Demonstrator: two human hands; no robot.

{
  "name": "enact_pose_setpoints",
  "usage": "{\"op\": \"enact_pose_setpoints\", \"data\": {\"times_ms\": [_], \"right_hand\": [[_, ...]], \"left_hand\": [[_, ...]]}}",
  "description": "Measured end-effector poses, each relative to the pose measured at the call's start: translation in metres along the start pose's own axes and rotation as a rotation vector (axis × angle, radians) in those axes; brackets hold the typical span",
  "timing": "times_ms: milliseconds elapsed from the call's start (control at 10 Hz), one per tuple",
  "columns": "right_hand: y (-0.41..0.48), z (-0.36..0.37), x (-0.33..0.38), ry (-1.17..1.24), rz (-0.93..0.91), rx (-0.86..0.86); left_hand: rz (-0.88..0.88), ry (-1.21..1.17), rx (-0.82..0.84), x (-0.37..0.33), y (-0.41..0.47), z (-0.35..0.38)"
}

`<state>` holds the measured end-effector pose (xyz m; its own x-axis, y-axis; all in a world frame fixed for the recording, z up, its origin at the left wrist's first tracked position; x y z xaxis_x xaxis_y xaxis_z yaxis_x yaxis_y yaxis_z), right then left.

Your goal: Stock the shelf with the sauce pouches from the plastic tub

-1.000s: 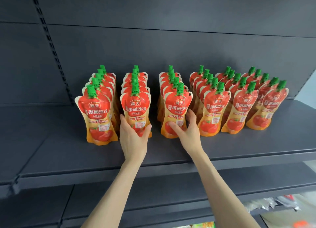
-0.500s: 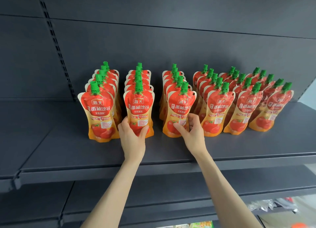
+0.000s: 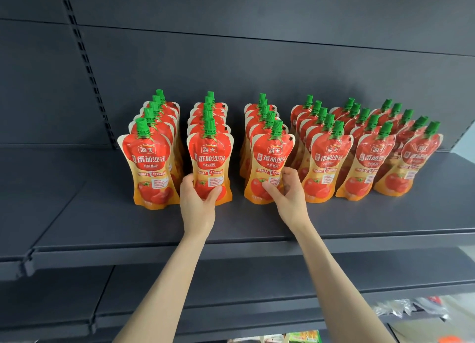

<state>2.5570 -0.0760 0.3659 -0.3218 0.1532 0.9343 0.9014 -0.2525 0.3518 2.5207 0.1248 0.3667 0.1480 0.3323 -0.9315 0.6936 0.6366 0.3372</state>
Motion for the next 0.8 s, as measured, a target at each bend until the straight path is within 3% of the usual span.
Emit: {"op": "enact_pose_setpoints", "data": {"times_ms": [500,800], "right_hand": [[-0.006,-0.002,0.005,-0.022,-0.035,-0.027],[-0.013,-0.026,0.014,-0.235,-0.115,-0.196]], "left_hand": [[0.050,0.086,-0.041,-0.004,-0.010,-0.005],[0.247,0.093,-0.156,-0.023,-0.043,-0.019]]}}
Point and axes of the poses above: each hand's wrist, its own y-axis towards the middle knuckle, its own z-axis out of the palm, x = y × z, the point moved 3 cm from there along y, towards the middle knuckle, and after that the axes turned 12 degrees about -x, right-handed, at the moved point
